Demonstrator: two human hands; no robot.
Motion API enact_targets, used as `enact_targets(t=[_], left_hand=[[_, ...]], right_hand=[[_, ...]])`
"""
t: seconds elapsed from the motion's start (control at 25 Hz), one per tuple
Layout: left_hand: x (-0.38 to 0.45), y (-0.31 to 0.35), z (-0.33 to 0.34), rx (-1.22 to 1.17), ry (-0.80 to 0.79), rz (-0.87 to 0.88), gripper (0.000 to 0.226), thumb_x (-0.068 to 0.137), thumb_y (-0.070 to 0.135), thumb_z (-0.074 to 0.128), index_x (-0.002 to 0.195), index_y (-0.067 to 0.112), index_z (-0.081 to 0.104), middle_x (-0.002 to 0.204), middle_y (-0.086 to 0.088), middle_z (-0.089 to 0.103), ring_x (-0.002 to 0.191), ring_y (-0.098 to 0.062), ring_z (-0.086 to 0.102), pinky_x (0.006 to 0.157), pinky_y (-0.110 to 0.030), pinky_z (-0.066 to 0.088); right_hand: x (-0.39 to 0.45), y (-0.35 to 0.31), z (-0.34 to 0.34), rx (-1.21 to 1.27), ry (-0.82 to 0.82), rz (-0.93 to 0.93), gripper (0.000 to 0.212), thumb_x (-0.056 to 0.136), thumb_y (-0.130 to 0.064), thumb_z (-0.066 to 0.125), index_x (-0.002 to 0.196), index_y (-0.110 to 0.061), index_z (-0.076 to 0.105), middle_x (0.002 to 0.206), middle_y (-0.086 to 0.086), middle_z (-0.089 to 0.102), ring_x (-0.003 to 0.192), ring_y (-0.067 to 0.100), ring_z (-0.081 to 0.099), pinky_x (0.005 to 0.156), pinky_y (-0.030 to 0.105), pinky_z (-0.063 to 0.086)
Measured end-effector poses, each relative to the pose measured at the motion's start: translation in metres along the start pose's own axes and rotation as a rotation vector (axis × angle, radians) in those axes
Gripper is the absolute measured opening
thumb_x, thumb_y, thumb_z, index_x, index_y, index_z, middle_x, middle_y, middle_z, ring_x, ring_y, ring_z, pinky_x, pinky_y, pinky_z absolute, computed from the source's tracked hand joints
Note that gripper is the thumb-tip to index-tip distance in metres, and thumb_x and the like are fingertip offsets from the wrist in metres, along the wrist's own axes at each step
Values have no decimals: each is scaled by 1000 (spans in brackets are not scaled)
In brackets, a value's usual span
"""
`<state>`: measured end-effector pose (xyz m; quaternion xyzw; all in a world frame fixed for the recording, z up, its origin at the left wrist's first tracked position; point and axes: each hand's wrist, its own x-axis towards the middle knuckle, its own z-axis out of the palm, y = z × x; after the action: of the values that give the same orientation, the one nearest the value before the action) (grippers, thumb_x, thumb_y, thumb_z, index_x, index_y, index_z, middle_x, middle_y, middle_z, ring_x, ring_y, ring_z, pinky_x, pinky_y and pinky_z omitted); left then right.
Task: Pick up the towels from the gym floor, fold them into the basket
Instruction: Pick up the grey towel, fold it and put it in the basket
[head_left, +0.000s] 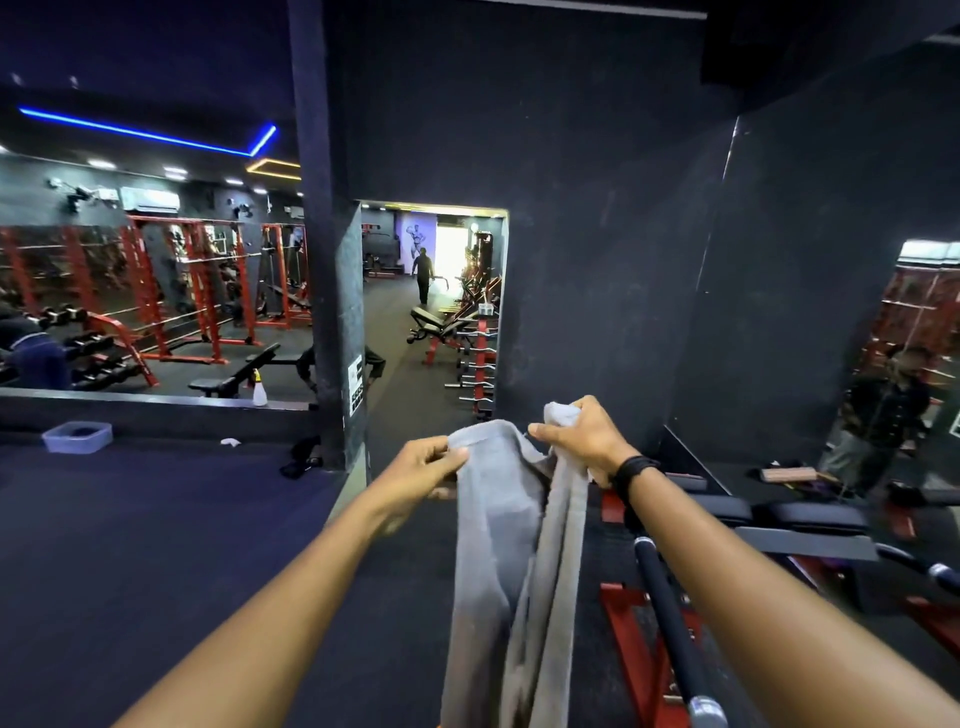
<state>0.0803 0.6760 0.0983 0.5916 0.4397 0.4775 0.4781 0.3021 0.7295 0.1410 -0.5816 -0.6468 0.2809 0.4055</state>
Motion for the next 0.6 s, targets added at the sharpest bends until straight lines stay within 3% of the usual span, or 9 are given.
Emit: enact_targets(t=[0.12,0.16,0.24,0.36,0.44,0.52,0.6], left_hand=[[7,4,26,-131,164,-24,19,97,13,51,101,1,66,84,-9,66,74,-16,62,68,-28,58],[8,4,33,-128,195,-19,18,97,13,53,97,2,67,80,-8,67,71,-15,62,62,-25,58],[13,-2,41,-4,216,25,22,94,19,59,82,5,71,68,-4,64,64,-13,60,50,-19,50],[19,-8,43,391,269,88,43,91,36,60,61,5,60,49,1,46,49,-9,42,44,-20,32],[20,-9,45,479,266,132,45,90,38,58,65,2,61,48,1,43,47,-10,44,50,-26,36],[20,-6,49,524,232,151,41,91,33,56,65,2,64,48,2,49,49,-10,61,56,-27,44],[19,-5,51,548,216,167,39,91,31,56,63,6,66,48,5,54,52,-5,63,61,-29,48]], right_hand=[[-1,2,15,159,-156,84,69,34,-47,95,76,-12,54,75,7,53,71,20,53,69,41,50],[-4,0,18,162,-211,78,66,37,-42,96,80,-9,59,76,9,55,72,21,55,69,41,51],[-9,-5,24,143,-256,55,37,60,-15,90,83,1,65,77,15,60,74,24,61,72,39,55],[-11,-10,24,176,-252,103,15,73,1,79,81,8,69,84,21,68,83,31,71,76,44,59],[-14,-16,23,177,-270,129,8,79,4,72,82,10,68,86,22,68,83,33,71,73,42,61],[-16,-22,23,149,-284,156,13,87,7,58,94,15,65,84,20,63,71,30,69,64,36,61],[-19,-28,23,166,-295,186,23,90,12,45,109,12,59,81,16,56,56,21,62,56,30,59]])
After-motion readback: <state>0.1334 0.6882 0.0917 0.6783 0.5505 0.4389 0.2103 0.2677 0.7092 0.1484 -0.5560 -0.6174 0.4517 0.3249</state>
